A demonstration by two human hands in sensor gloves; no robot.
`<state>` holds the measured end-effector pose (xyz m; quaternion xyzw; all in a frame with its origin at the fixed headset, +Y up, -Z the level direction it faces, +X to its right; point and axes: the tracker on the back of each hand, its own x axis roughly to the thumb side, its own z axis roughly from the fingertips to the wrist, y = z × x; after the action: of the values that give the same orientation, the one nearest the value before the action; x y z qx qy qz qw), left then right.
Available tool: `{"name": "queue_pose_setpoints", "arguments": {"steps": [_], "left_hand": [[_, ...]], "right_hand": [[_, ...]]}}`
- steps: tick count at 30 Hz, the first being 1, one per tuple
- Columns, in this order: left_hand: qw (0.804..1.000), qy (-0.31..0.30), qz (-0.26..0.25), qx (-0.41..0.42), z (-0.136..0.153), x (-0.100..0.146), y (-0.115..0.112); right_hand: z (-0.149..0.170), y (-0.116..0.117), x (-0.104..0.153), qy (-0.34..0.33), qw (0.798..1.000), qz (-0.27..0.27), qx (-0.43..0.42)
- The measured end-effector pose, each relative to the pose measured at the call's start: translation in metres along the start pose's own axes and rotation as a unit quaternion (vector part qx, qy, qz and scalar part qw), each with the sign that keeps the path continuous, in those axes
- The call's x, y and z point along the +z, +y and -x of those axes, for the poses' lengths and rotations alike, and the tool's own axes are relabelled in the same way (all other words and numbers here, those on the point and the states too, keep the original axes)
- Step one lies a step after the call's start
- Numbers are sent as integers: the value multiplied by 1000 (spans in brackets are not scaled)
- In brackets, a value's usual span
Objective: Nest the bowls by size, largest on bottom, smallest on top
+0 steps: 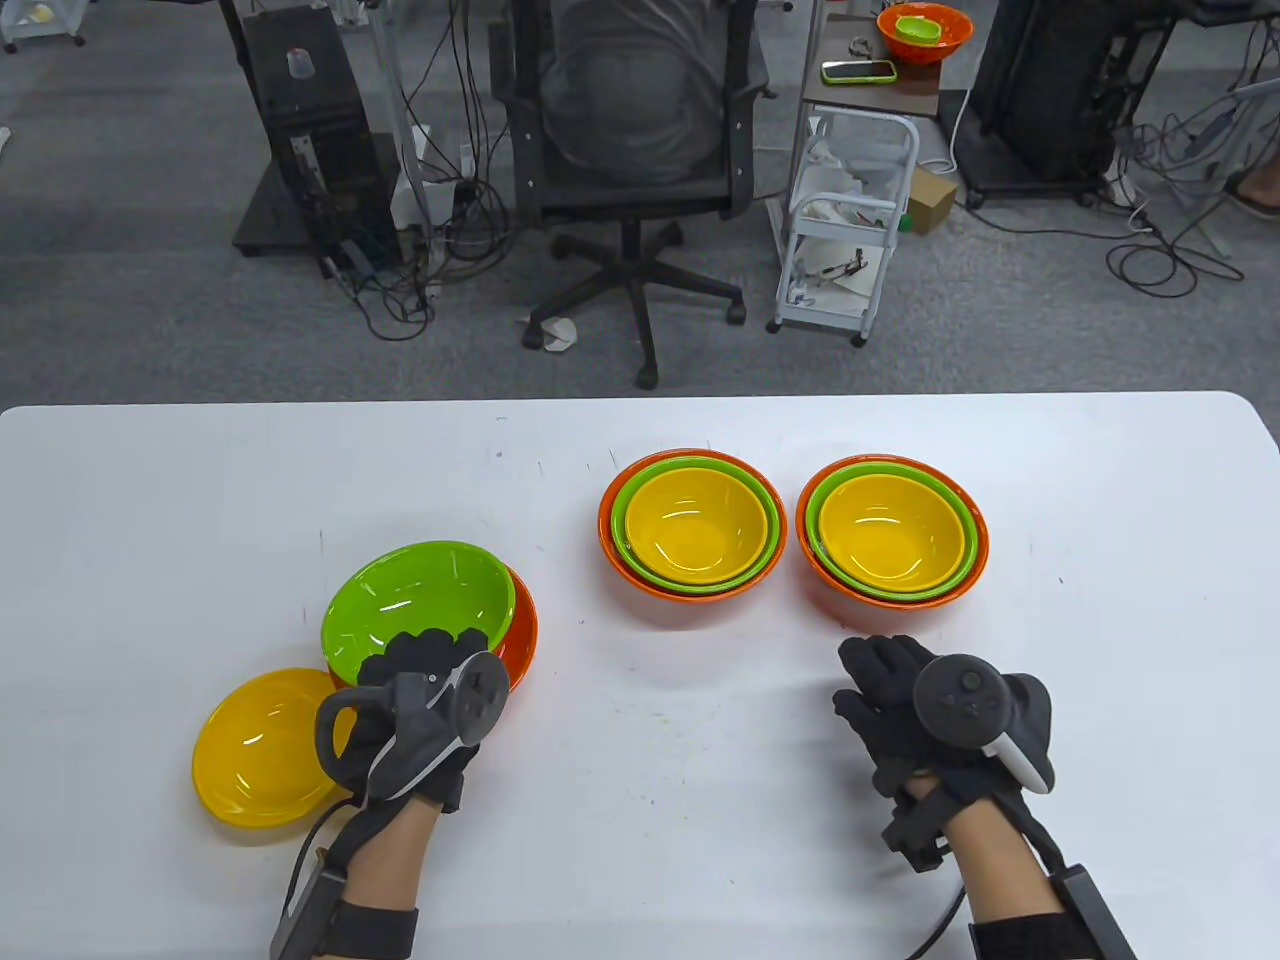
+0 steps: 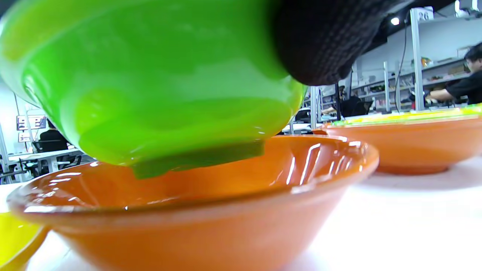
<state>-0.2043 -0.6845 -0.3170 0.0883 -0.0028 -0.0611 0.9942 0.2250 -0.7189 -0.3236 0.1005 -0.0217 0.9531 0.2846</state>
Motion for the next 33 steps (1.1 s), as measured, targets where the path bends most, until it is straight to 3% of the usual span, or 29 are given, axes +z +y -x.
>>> {"name": "queue_pose_setpoints", "arguments": {"steps": [15, 22, 28, 33], "left_hand": [[997, -31, 64, -4, -13, -1, -16], [994, -22, 96, 40, -16, -8, -28], [982, -27, 162, 96, -17, -19, -48], [980, -28, 164, 109, -16, -22, -51]], "right_hand": [[0, 3, 0, 10, 1000, -13, 8], [2, 3, -1, 15, 1000, -18, 4], [1, 4, -1, 15, 1000, -25, 6], [0, 5, -2, 10, 1000, -27, 6]]}}
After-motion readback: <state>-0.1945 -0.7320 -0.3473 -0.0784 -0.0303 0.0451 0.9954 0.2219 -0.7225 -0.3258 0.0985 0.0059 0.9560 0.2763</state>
